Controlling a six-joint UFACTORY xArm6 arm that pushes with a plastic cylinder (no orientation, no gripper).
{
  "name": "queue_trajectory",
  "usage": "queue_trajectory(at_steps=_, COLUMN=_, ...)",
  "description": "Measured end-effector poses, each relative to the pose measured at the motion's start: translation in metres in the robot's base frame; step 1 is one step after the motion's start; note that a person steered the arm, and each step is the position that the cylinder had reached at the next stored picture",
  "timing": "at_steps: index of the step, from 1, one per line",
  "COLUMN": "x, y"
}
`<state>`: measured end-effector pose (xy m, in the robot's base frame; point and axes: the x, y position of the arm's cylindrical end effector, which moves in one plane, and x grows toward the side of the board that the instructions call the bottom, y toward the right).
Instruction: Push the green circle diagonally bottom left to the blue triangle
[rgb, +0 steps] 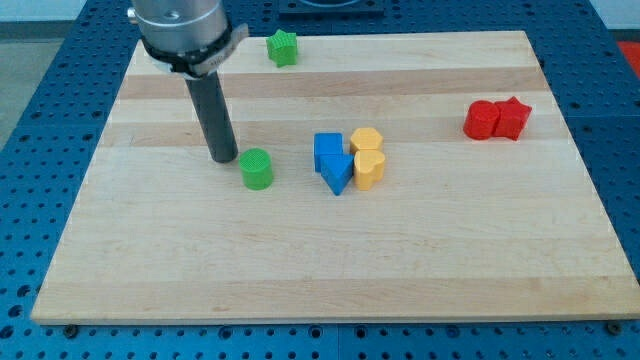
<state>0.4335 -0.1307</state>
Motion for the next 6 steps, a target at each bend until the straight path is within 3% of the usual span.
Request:
queue_trajectory(at_steps=3, x=-0.003, y=0.033)
queue_trajectory(at_steps=6, x=0.061, y=0.085)
